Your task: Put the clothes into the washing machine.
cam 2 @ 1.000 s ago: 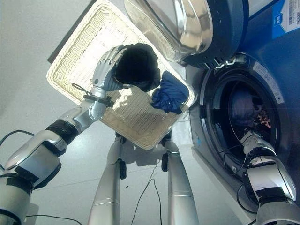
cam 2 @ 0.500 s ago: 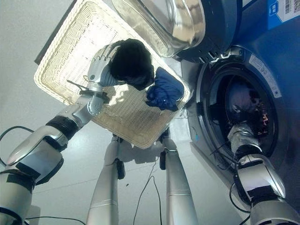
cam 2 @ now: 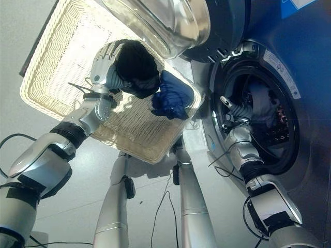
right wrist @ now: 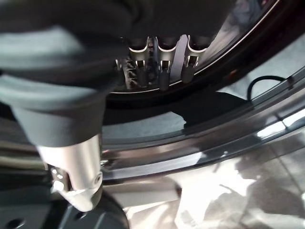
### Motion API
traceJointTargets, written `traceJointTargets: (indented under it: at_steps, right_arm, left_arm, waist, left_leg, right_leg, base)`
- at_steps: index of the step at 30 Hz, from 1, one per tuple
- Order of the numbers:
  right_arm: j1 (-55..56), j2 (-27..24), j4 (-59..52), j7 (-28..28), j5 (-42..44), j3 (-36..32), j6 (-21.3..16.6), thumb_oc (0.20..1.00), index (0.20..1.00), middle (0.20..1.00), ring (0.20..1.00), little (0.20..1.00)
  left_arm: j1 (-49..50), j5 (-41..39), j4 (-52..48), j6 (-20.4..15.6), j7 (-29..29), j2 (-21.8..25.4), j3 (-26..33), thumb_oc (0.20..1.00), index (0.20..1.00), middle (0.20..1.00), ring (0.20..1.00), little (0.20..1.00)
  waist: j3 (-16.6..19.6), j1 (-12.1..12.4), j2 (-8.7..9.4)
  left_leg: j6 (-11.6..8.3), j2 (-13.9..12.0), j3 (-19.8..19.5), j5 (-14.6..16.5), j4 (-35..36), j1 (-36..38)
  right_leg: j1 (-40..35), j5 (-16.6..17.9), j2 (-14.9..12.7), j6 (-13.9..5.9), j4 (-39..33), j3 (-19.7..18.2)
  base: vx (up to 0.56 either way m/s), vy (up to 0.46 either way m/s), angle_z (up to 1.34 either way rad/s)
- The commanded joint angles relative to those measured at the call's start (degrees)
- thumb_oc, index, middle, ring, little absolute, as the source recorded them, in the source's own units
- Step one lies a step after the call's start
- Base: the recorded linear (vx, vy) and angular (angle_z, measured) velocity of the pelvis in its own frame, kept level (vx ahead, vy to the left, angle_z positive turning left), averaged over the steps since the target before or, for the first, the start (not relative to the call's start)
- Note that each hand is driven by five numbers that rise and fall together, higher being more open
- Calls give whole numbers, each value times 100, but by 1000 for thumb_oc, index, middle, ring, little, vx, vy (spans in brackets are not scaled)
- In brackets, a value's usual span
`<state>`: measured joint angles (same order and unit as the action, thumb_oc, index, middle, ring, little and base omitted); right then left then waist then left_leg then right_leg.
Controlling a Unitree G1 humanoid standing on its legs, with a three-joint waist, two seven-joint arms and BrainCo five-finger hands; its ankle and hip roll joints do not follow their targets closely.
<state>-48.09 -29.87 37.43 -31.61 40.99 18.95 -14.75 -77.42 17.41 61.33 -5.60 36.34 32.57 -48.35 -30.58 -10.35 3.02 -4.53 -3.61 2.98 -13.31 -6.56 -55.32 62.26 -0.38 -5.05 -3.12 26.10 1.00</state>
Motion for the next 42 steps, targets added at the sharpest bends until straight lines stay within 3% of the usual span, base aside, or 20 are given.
traceJointTargets:
  at_steps: [1, 13, 22, 25, 27, 28, 30, 31, 32, 36, 37, 42]
  right_arm:
    - [138, 61, -322, -166, -341, 14, -263, 1000, 1000, 1000, 1000, 1000]
    - [322, 370, -1140, -183, -706, -100, -231, 1000, 1000, 1000, 1000, 1000]
    - [353, 450, -1317, -221, -816, -144, -239, 1000, 1000, 1000, 1000, 1000]
    - [432, 498, -1564, -75, -796, -150, -289, 1000, 1000, 1000, 1000, 1000]
    - [562, 561, -1775, 235, -678, -184, -396, 1000, 1000, 1000, 1000, 1000]
    - [582, 565, -1806, 271, -668, -189, -404, 1000, 1000, 1000, 1000, 1000]
    - [815, 669, -2152, 508, -681, -229, -414, 1000, 1000, 1000, 1000, 1000]
    - [815, 669, -2152, 508, -681, -229, -414, 1000, 1000, 1000, 1000, 1000]
    - [965, 737, -2348, 632, -778, -267, -406, 1000, 1000, 1000, 1000, 1000]
    - [1291, 995, -2918, 847, -1086, -343, -246, 1000, 1000, 1000, 1000, 1000]
    - [1388, 1091, -3168, 974, -1154, -366, -119, 1000, 1000, 1000, 1000, 1000]
    - [1572, 1184, -3709, 1124, -1296, -395, 62, 1000, 1000, 1000, 1000, 1000]
  left_arm:
    - [-83, 424, 400, 129, -538, -288, 30, 200, 200, 200, 200, 200]
    - [244, 444, 391, 247, -814, -347, 257, 200, 200, 200, 200, 200]
    - [388, -40, 330, 61, -886, -323, 571, 200, 200, 200, 200, 200]
    - [561, -834, 127, -405, -703, -308, 993, 200, 200, 200, 200, 200]
    - [758, -1501, -179, -991, -540, -307, 1474, 200, 200, 200, 200, 200]
    - [789, -1593, -213, -1061, -531, -306, 1518, 200, 200, 200, 200, 200]
    - [1162, -2335, -746, -1582, -490, -379, 2025, 200, 200, 200, 200, 200]
    - [1162, -2335, -746, -1582, -490, -379, 2025, 200, 200, 200, 200, 200]
    - [1397, -2820, -1044, -1934, -532, -447, 2273, 200, 200, 200, 200, 200]
    - [2023, -3830, -1967, -2812, -1066, -784, 2794, 200, 200, 200, 200, 200]
    - [2278, -4217, -2365, -3173, -1491, -976, 2966, 200, 200, 200, 200, 200]
    - [2779, -4348, -3319, -3600, -2151, -1439, 3175, 200, 200, 200, 200, 200]
  waist:
    - [79, -18, 272]
    - [79, 23, 188]
    - [79, 77, 155]
    - [79, 111, 154]
    - [79, 145, 135]
    - [79, 148, 130]
    - [79, 200, 96]
    - [79, 200, 96]
    - [79, 226, 79]
    - [79, 312, 35]
    - [79, 351, 28]
    - [79, 430, 22]
  left_leg:
    - [-306, 172, 119, 862, -657, 73]
    - [-327, 150, 134, 814, -622, 114]
    - [-321, 150, 100, 796, -598, 127]
    - [-302, 156, 79, 795, -601, 118]
    - [-296, 176, 49, 794, -595, 101]
    - [-296, 178, 44, 794, -594, 102]
    - [-287, 209, 9, 788, -582, 91]
    - [-287, 209, 9, 788, -582, 91]
    - [-267, 228, -13, 794, -573, 86]
    - [-224, 273, -53, 802, -555, 80]
    - [-204, 296, -77, 808, -560, 65]
    - [-147, 366, -120, 813, -538, 80]
  right_leg:
    - [-326, 1091, 294, -602, -1294, 164]
    - [-388, 1019, 289, -603, -1281, 113]
    - [-415, 1013, 262, -617, -1277, 121]
    - [-416, 1003, 254, -615, -1263, 130]
    - [-413, 985, 243, -610, -1270, 139]
    - [-416, 982, 241, -609, -1271, 142]
    - [-417, 956, 243, -597, -1262, 141]
    - [-417, 956, 243, -597, -1262, 141]
    - [-414, 942, 244, -591, -1248, 151]
    - [-420, 908, 239, -576, -1217, 191]
    - [-420, 906, 234, -569, -1209, 213]
    - [-459, 914, 244, -559, -1207, 273]
  base:
    - [1, 22, -4]
    - [0, 0, 0]
    - [0, 0, 0]
    - [0, 0, 0]
    - [0, 0, 0]
    - [0, 0, 0]
    - [0, 0, 0]
    - [0, 0, 0]
    - [0, 0, 0]
    - [-4, -18, 2]
    - [-9, -41, 5]
    - [-1, -43, 10]
